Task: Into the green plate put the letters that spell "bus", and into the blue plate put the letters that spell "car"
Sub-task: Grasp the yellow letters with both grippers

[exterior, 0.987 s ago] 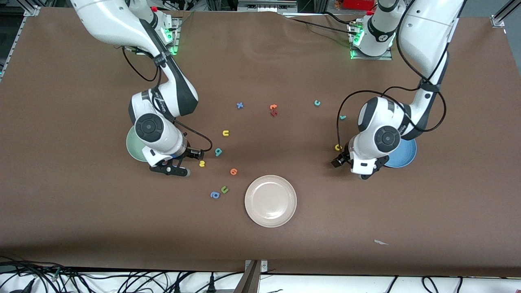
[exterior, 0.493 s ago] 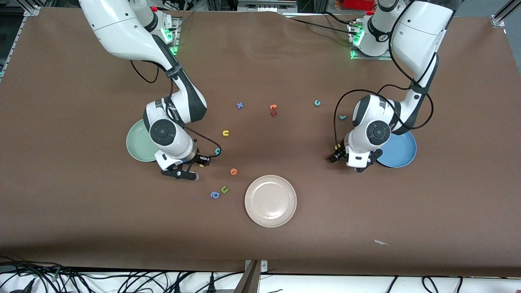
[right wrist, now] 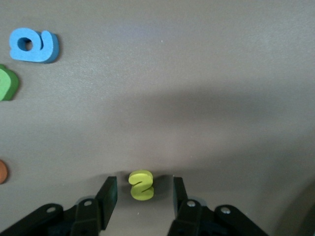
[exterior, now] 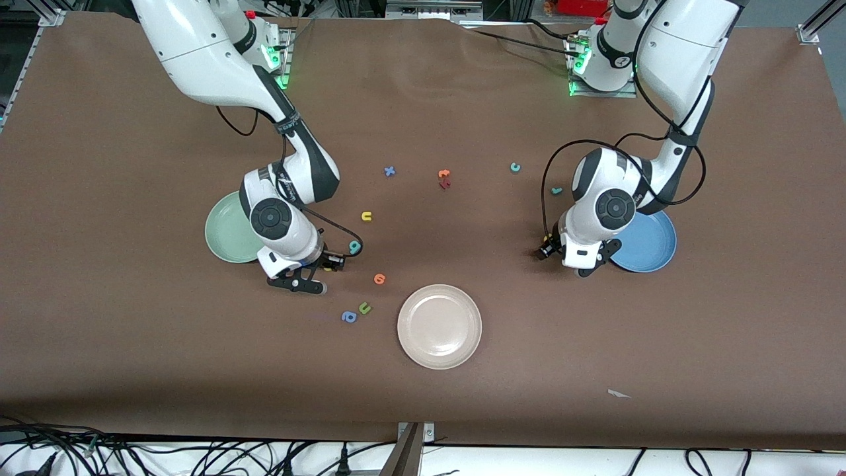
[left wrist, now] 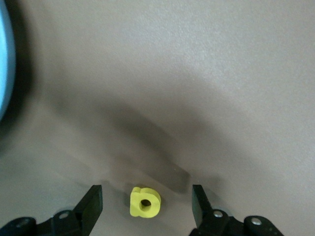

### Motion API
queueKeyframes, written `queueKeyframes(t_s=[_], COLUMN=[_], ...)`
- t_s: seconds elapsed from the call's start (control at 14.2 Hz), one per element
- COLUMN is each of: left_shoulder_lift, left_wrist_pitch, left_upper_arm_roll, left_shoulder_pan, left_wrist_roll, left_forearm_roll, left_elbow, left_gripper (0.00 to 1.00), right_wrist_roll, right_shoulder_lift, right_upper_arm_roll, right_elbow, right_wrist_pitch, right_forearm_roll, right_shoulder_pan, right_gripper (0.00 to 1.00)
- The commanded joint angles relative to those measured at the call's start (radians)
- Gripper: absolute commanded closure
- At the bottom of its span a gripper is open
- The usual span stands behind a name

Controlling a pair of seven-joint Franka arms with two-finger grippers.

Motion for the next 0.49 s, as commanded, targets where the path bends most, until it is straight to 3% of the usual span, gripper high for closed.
queueKeyframes(t_s=[0.0, 0.14, 0.28, 0.42], left_shoulder_lift=[-0.044, -0.044, -0.041, -0.036], left_wrist_pitch=[0.012, 0.044, 0.071, 0.076], left_upper_arm_roll=[-0.058, -0.127, -0.133, -0.133], left_shoulder_pan=[0.068, 0.134, 0.139, 0.137], left_wrist_roll=[0.033, 0.034, 0.034, 0.034], left_forearm_roll=[0.0, 0.001, 0.002, 0.011], left_elbow=[-0.05, -0.062, -0.074, -0.079], left_gripper=[0.21, 0.2, 0.21, 0.22], right_wrist_roll=[0.011, 0.011, 0.01, 0.01], right_shoulder_lift=[0.021, 0.024, 0.032, 0.032], right_upper_arm_roll=[-0.008, -0.008, -0.008, -0.008], right_elbow=[0.015, 0.015, 0.015, 0.016], right_wrist_pitch=[0.019, 0.031, 0.035, 0.035], right_forearm_roll=[-0.006, -0.018, -0.022, -0.022], right_shoulder_pan=[0.017, 0.015, 0.017, 0.017], right_gripper=[0.51, 0.54, 0.59, 0.77])
